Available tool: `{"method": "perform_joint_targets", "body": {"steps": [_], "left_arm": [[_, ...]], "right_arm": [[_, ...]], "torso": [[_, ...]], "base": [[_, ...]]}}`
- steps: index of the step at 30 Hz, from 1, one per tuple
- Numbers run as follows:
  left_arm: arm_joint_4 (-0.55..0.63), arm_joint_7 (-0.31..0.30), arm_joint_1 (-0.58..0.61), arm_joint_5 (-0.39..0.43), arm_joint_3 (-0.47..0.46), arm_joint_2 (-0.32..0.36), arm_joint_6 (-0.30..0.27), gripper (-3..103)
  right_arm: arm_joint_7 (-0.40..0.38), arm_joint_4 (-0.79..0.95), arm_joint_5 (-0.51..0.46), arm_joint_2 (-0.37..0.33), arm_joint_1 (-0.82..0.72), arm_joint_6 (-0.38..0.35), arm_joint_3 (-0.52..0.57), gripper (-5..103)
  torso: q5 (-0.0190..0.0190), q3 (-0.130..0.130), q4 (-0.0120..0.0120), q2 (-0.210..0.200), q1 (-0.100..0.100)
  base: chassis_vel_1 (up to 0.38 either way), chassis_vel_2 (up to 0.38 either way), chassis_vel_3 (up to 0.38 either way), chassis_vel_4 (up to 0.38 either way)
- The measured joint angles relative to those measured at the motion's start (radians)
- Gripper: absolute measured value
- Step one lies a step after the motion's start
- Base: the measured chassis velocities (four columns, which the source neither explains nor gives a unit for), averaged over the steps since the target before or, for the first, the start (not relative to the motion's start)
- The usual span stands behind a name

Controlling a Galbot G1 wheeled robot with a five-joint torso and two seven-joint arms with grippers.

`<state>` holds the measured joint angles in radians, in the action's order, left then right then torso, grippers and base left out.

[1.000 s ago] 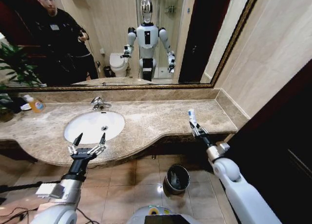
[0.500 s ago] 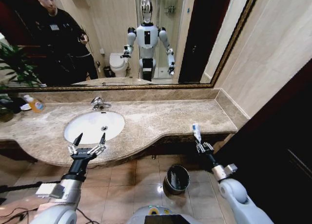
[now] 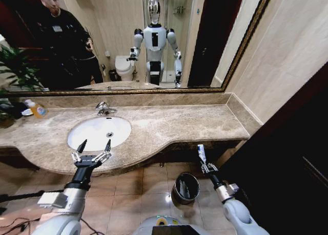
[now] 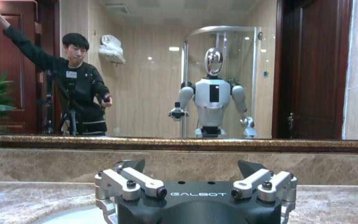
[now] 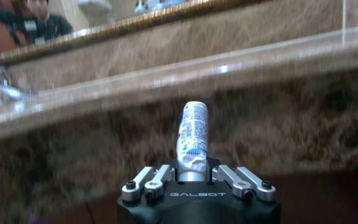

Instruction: Pick up the trash from the sink and place it in the trash bin.

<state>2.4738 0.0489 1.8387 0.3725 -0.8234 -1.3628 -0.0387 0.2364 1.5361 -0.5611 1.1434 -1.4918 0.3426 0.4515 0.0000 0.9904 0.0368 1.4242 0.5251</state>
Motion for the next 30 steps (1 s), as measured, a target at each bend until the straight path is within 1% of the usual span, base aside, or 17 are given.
{"method": "perform_joint_targets", "body": {"steps": [3,7,8,11,12,14,16,17,21,22,28,29,30], "left_arm": [[0.000,0.000,0.000,0.000,0.000,0.000,0.000,100],[0.000,0.000,0.000,0.000,0.000,0.000,0.000,100],[0.000,0.000,0.000,0.000,0.000,0.000,0.000,100],[0.000,0.000,0.000,0.000,0.000,0.000,0.000,100],[0.000,0.000,0.000,0.000,0.000,0.000,0.000,100],[0.000,0.000,0.000,0.000,0.000,0.000,0.000,100],[0.000,0.000,0.000,0.000,0.000,0.000,0.000,100],[0.000,0.000,0.000,0.000,0.000,0.000,0.000,100],[0.000,0.000,0.000,0.000,0.000,0.000,0.000,100],[0.000,0.000,0.000,0.000,0.000,0.000,0.000,100],[0.000,0.000,0.000,0.000,0.000,0.000,0.000,100],[0.000,0.000,0.000,0.000,0.000,0.000,0.000,100],[0.000,0.000,0.000,0.000,0.000,0.000,0.000,100]], "right_arm": [[0.003,-0.046,0.018,-0.002,0.010,0.013,-0.016,25],[0.006,-0.151,0.055,0.004,0.040,0.033,-0.041,25],[0.006,-0.151,0.055,0.004,0.040,0.033,-0.041,25],[0.018,-0.251,0.121,0.017,0.075,0.059,-0.052,25],[0.018,-0.251,0.121,0.017,0.075,0.059,-0.052,25],[0.027,-0.316,0.161,0.029,0.101,0.070,-0.057,25],[0.032,-0.369,0.185,0.044,0.122,0.069,-0.062,25],[0.032,-0.369,0.185,0.044,0.122,0.069,-0.062,25],[0.042,-0.446,0.229,0.076,0.154,0.052,-0.070,25],[0.042,-0.446,0.229,0.076,0.154,0.052,-0.070,25],[0.045,-0.523,0.285,0.123,0.194,0.037,-0.073,25],[0.038,-0.541,0.303,0.142,0.206,0.035,-0.073,25],[0.038,-0.541,0.303,0.142,0.206,0.035,-0.073,25]], "torso": [[0.0000,0.000,0.0000,0.000,0.000],[0.0000,0.000,-0.0001,0.000,0.000],[0.0000,0.000,-0.0001,0.000,0.000],[0.0001,0.000,0.0000,0.000,0.000],[0.0001,0.000,0.0000,0.000,0.000],[0.0000,0.000,0.0000,0.000,0.000],[0.0000,0.000,0.0000,0.000,0.000],[0.0000,0.000,0.0000,0.000,0.000],[0.0001,0.000,0.0000,0.000,0.000],[0.0001,0.000,0.0000,0.000,0.000],[0.0000,0.000,-0.0001,0.000,0.000],[0.0000,0.000,0.0000,0.000,0.000],[0.0000,0.000,0.0000,0.000,0.000]], "base": [[0.000,0.000,0.000,0.000],[0.000,0.000,0.000,0.000],[0.000,0.000,0.000,0.000],[0.000,0.000,0.000,0.000],[0.000,0.000,0.000,0.000],[0.000,0.000,0.000,0.000],[0.000,0.000,0.000,0.000],[0.000,0.000,0.000,0.000],[0.000,0.000,0.000,0.000],[0.000,0.000,0.000,0.000],[0.000,0.000,0.000,0.000],[0.000,0.000,0.000,0.000],[0.000,0.000,0.000,0.000]]}}
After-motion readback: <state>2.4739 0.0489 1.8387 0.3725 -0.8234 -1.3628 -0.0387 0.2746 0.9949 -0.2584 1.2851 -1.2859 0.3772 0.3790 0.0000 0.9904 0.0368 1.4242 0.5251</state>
